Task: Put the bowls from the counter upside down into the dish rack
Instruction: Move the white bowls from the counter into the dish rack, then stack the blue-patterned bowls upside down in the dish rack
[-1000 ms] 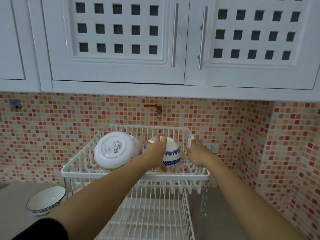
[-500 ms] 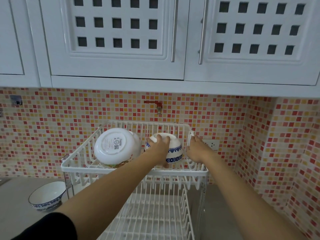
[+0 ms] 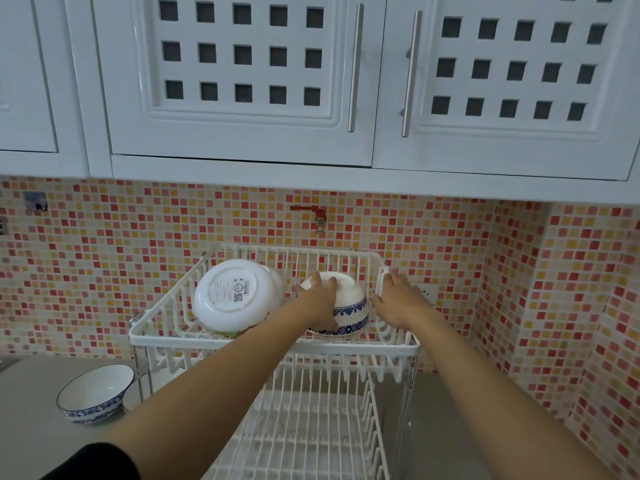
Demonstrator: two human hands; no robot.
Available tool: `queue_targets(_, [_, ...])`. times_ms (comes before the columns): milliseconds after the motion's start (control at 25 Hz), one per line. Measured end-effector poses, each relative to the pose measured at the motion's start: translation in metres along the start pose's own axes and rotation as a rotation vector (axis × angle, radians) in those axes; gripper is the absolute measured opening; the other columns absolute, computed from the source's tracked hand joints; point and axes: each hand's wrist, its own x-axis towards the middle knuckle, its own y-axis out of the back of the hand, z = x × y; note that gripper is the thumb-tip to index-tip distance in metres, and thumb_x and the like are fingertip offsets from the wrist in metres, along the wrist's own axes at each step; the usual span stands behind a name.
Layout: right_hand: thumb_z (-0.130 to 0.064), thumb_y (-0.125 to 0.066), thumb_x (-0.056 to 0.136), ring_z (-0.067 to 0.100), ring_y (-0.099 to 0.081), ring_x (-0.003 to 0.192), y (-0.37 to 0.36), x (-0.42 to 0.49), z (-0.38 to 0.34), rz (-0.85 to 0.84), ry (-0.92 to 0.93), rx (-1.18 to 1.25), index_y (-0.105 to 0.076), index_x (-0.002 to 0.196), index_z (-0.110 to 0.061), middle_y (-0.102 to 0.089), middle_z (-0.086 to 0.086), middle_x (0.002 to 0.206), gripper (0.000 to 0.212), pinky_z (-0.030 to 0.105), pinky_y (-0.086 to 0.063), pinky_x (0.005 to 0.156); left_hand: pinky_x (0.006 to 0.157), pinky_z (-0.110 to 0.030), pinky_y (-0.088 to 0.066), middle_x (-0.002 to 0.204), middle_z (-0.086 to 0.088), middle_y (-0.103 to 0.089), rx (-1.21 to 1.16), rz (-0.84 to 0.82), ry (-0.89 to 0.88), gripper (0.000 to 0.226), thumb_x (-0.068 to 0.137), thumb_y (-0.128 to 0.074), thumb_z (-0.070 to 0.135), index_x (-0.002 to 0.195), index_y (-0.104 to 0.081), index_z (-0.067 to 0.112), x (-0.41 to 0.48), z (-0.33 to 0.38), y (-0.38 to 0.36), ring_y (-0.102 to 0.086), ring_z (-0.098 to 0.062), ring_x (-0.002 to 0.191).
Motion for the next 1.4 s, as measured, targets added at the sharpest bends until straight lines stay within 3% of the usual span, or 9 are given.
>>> queue_targets(120, [-0.041,-0.020,0.100,0.027,0.001,0.147,0.009,-0.007,-0.014,0.160,0.030,-0.021,-0.006,0.149,-0.006,0.000,0.012,0.160,0.062,0.045,-0.008,0.120,0.110,-0.042,-0.035,0.152,-0.019,-0.026,-0.135,0.241,-0.086,0.062,0.094,-0.048,0.011,0.147,-0.017,0.006,-0.016,-0.012,0.025,-0.037,-0.035,0.134])
queue_targets(240, [-0.046,-0.022,0.099,0.028,-0.002,0.147,0.026,-0.018,-0.058,0.282,0.139,0.086,-0.012,0.149,-0.008,-0.007,0.012,0.159,0.064,0.044,-0.009,0.120,0.077,-0.025,-0.049,0.126,-0.017,-0.057,-0.321,0.494,-0.050,0.043,0.098,-0.037,0.009,0.140,-0.033,0.004,-0.046,-0.046,0.064,-0.062,-0.023,0.095])
queue_targets(320, [-0.049,-0.023,0.098,0.026,-0.002,0.147,0.033,-0.027,-0.101,0.315,0.228,0.184,-0.012,0.149,-0.009,-0.007,0.010,0.160,0.066,0.043,-0.008,0.120,0.062,-0.022,-0.045,0.117,-0.012,-0.061,-0.389,0.592,0.017,0.043,0.099,-0.034,0.013,0.141,-0.033,0.005,-0.066,-0.085,0.082,-0.057,-0.015,0.073])
queue_targets(440, [-0.049,-0.024,0.098,0.021,0.001,0.148,0.031,-0.038,-0.176,0.294,0.356,0.314,-0.007,0.150,-0.010,-0.002,0.006,0.160,0.067,0.039,-0.007,0.119,0.074,-0.031,-0.046,0.129,-0.016,-0.056,-0.388,0.676,0.168,0.044,0.100,-0.033,0.019,0.141,-0.034,0.006,-0.090,-0.152,0.091,-0.062,-0.026,0.093])
queue_targets(680, [-0.044,-0.026,0.099,0.021,-0.004,0.147,-0.004,-0.046,-0.343,0.238,0.512,0.500,-0.008,0.149,-0.009,-0.006,0.007,0.160,0.064,0.036,-0.009,0.118,0.064,-0.026,-0.041,0.140,-0.015,-0.048,-0.370,0.692,0.426,0.048,0.101,-0.031,0.025,0.147,-0.028,0.012,-0.126,-0.309,0.078,-0.053,-0.021,0.087])
queue_targets(880, [-0.042,-0.031,0.098,0.026,-0.012,0.145,-0.053,-0.027,-0.450,0.151,0.448,0.603,-0.010,0.149,-0.009,-0.012,0.009,0.158,0.064,0.040,-0.017,0.117,0.061,-0.031,-0.047,0.133,-0.016,-0.054,-0.351,0.593,0.487,0.046,0.099,-0.036,0.025,0.143,-0.033,0.009,-0.129,-0.422,0.048,-0.054,-0.022,0.081])
queue_targets(1000, [-0.039,-0.035,0.098,0.033,-0.027,0.138,-0.108,-0.007,-0.504,0.049,0.325,0.663,-0.020,0.145,-0.004,-0.026,0.015,0.150,0.061,0.043,-0.029,0.112,0.080,-0.037,-0.047,0.130,-0.020,-0.057,-0.320,0.441,0.467,0.048,0.098,-0.039,0.023,0.143,-0.033,0.006,-0.124,-0.486,0.010,-0.060,-0.032,0.098])
queue_targets(1160, [-0.039,-0.040,0.096,0.033,-0.032,0.135,-0.216,0.015,-0.538,-0.215,0.028,0.740,-0.026,0.142,0.002,-0.027,0.021,0.149,0.064,0.041,-0.033,0.110,0.102,-0.038,-0.037,0.141,-0.022,-0.045,-0.361,0.197,0.481,0.050,0.098,-0.040,0.022,0.143,-0.032,0.000,-0.112,-0.549,-0.059,-0.045,-0.035,0.128])
queue_targets(1400, [-0.031,-0.049,0.093,0.028,-0.047,0.120,-0.344,0.035,-0.557,-0.403,-0.478,1.064,-0.031,0.141,-0.002,-0.044,0.011,0.133,0.059,0.038,-0.039,0.104,0.102,-0.036,-0.037,0.137,-0.023,-0.049,-0.442,-0.049,0.553,0.049,0.099,-0.036,0.030,0.134,-0.038,-0.004,-0.070,-0.607,-0.173,-0.045,-0.036,0.127])
